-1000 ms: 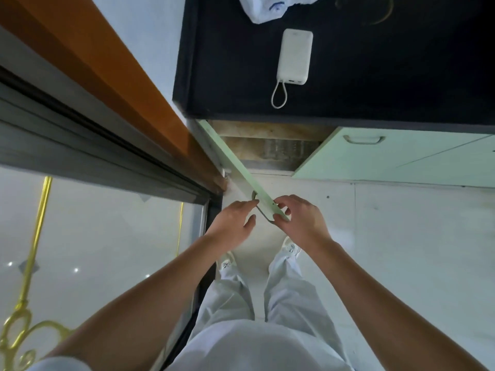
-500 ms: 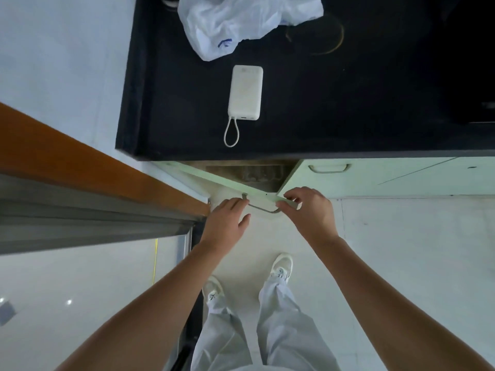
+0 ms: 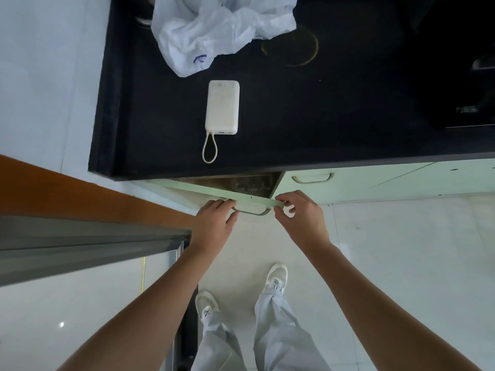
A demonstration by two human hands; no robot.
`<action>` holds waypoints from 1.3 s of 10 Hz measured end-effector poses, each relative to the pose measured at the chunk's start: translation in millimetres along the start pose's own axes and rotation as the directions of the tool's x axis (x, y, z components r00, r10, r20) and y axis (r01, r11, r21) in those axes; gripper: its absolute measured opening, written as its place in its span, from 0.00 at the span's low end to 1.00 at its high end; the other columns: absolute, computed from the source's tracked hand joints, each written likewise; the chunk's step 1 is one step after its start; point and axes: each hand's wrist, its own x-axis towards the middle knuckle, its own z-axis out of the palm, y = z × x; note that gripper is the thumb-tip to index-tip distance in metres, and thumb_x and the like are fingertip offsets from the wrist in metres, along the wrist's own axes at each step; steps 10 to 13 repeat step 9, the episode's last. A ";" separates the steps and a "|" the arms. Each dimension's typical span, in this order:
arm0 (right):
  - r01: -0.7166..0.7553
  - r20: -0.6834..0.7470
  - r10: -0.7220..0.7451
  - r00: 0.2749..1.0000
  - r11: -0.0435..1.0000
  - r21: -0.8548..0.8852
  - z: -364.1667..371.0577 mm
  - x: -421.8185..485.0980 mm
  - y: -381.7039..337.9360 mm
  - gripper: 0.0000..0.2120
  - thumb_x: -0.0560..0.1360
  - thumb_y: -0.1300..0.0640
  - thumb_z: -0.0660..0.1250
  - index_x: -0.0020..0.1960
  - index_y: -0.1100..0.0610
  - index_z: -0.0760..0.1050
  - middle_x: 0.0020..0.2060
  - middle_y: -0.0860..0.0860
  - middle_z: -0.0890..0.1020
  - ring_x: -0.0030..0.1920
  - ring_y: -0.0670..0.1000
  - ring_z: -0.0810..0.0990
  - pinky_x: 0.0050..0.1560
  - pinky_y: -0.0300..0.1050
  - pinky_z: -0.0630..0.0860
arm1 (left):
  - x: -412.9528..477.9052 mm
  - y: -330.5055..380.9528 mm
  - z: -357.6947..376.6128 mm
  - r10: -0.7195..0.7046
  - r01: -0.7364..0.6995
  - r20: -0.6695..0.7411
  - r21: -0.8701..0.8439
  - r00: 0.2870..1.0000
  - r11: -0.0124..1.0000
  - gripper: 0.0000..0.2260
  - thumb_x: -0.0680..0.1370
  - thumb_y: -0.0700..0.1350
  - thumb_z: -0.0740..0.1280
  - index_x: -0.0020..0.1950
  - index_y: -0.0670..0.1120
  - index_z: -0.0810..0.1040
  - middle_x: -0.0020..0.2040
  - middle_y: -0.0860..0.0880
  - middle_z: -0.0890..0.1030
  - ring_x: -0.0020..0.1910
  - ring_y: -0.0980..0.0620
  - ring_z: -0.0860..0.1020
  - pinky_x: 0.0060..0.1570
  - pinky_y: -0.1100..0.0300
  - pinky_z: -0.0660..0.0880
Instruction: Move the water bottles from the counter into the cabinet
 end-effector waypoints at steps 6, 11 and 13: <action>-0.294 -0.039 0.308 0.950 0.933 0.206 -0.1 42.2 -7.0 0.10 0.78 0.53 0.68 0.58 0.50 0.80 0.54 0.41 0.84 0.56 0.45 0.81 0.57 0.44 0.79 | 42.4 6.6 3.7 -0.089 0.083 0.116 0.059 0.989 0.995 0.18 0.81 0.47 0.67 0.69 0.42 0.76 0.60 0.44 0.82 0.57 0.42 0.80 0.49 0.49 0.81; -0.188 0.156 0.191 0.969 0.982 -0.030 -31.9 16.4 -19.9 0.24 0.80 0.47 0.64 0.73 0.53 0.69 0.71 0.48 0.74 0.72 0.52 0.69 0.69 0.50 0.69 | 24.4 29.9 -49.6 -0.094 0.058 0.200 0.181 0.975 0.982 0.25 0.81 0.58 0.51 0.63 0.43 0.78 0.61 0.46 0.82 0.57 0.43 0.80 0.52 0.48 0.77; -0.188 0.156 0.191 0.969 0.982 -0.030 -31.9 16.4 -19.9 0.24 0.80 0.47 0.64 0.73 0.53 0.69 0.71 0.48 0.74 0.72 0.52 0.69 0.69 0.50 0.69 | 24.4 29.9 -49.6 -0.094 0.058 0.200 0.181 0.975 0.982 0.25 0.81 0.58 0.51 0.63 0.43 0.78 0.61 0.46 0.82 0.57 0.43 0.80 0.52 0.48 0.77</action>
